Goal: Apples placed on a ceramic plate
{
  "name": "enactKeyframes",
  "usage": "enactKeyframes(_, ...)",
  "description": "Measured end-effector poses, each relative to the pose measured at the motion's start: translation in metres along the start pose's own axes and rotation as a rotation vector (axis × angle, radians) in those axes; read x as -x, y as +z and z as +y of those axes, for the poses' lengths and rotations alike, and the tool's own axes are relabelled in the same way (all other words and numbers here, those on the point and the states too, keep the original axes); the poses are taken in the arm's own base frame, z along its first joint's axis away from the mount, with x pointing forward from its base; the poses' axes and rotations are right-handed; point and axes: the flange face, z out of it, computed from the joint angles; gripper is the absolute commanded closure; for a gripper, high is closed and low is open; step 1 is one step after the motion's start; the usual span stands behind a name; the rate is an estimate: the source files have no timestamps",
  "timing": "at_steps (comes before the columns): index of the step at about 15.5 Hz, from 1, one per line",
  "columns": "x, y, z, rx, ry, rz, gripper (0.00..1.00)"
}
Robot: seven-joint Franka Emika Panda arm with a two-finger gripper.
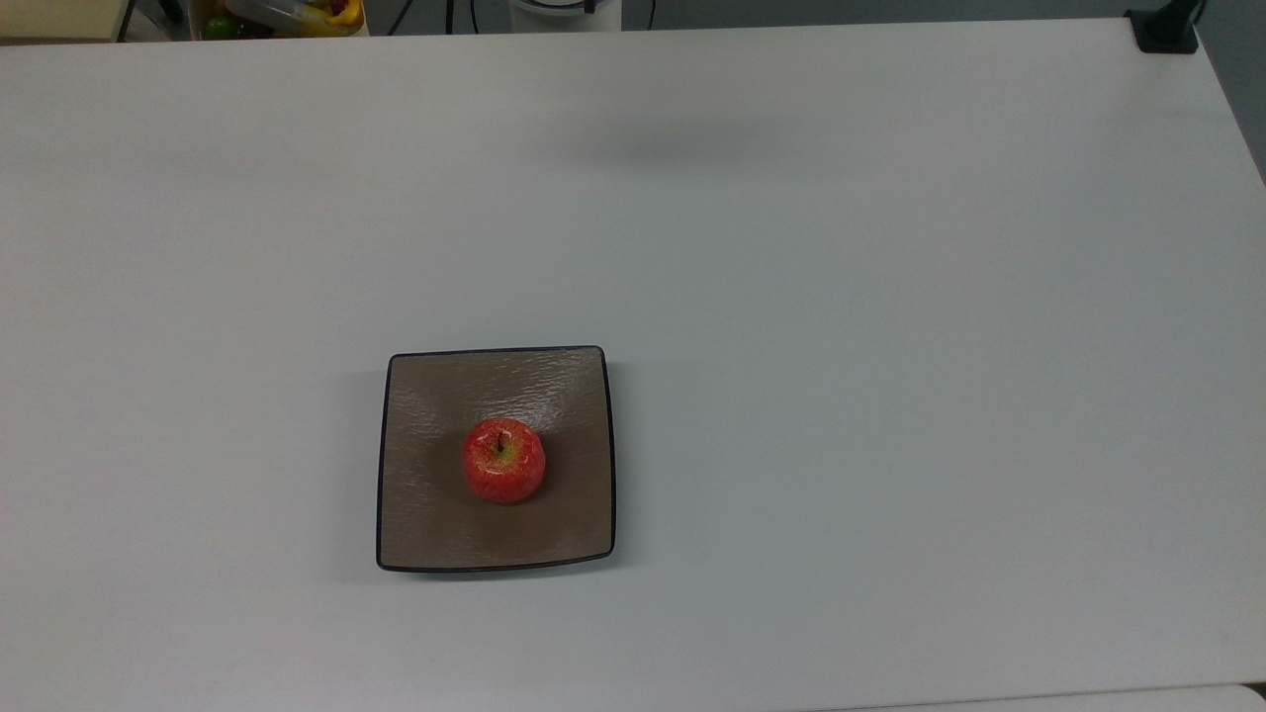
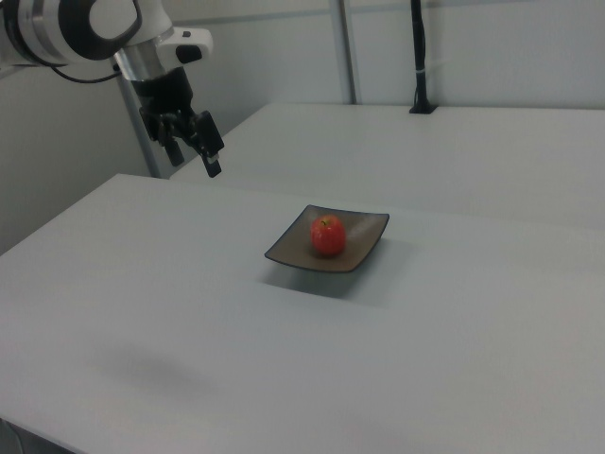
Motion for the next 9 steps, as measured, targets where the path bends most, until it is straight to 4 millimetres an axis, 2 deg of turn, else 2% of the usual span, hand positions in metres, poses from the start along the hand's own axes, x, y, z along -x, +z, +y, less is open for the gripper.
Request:
enactKeyframes(4,-0.001,0.004,0.007,-0.010,-0.102,-0.009,0.00)
enactKeyframes(7,-0.005,0.003,0.020,-0.150,-0.156,-0.007,0.00)
enactKeyframes(9,-0.006,0.004,0.026,-0.184,-0.172,-0.006,0.00)
